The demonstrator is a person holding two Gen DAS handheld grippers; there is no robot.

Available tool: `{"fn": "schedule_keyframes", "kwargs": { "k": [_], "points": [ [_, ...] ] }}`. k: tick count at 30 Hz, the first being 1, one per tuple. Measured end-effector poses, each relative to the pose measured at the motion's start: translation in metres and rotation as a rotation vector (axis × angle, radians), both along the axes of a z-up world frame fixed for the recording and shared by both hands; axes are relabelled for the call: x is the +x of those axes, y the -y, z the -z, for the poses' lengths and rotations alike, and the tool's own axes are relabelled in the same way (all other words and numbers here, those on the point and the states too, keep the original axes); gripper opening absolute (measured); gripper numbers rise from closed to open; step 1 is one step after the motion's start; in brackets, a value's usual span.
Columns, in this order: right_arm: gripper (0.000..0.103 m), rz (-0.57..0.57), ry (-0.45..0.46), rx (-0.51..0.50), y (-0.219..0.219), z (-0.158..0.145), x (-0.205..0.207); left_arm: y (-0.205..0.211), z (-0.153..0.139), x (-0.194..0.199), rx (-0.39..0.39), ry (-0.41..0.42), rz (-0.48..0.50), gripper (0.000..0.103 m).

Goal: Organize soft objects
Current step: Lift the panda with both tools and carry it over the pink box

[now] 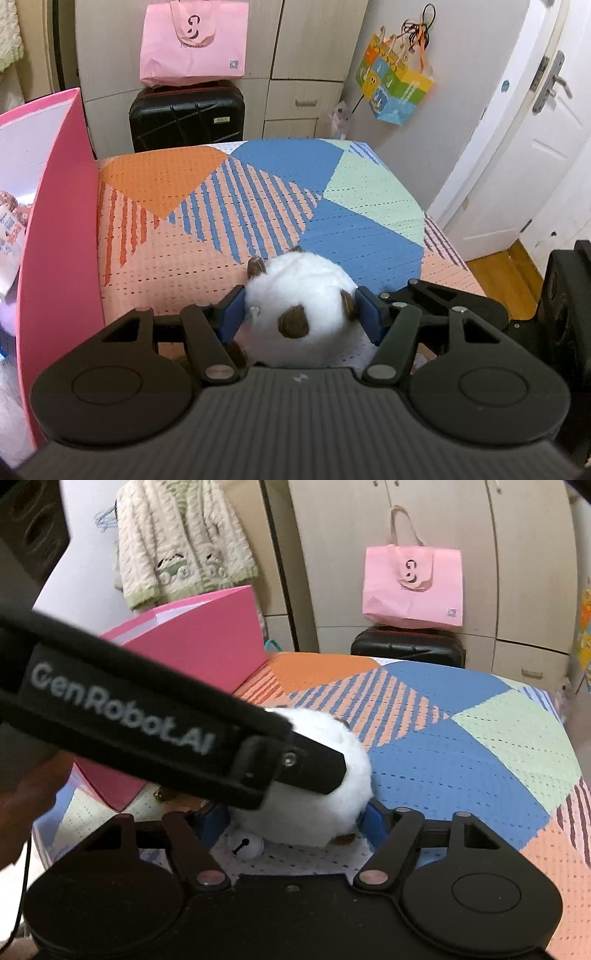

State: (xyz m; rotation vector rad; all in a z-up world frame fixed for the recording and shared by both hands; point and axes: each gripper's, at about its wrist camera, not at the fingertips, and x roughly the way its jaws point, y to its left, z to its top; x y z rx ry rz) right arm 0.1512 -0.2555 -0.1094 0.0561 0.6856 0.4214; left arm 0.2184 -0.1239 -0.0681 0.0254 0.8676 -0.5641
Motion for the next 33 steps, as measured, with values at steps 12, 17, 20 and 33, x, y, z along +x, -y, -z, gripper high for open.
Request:
{"fn": "schedule_keyframes", "kwargs": {
  "k": [12,17,20,33],
  "points": [
    [0.078,0.036,-0.033,-0.005,-0.007,-0.007,-0.018,-0.006,-0.003,-0.028,-0.027,-0.003,0.016,0.062],
    [0.08,0.055,-0.027,-0.028,-0.013,-0.013,-0.029,-0.008,-0.01,-0.049,-0.039,0.024,0.04,0.061],
    [0.081,0.07,-0.013,-0.032,-0.014,-0.021,-0.036,-0.01,-0.013,-0.058,-0.056,0.007,0.054,0.061],
    [0.08,-0.076,0.098,-0.214,-0.062,-0.075,-0.073,-0.058,-0.053,-0.102,-0.097,0.031,0.072,0.062]
  ]
}}
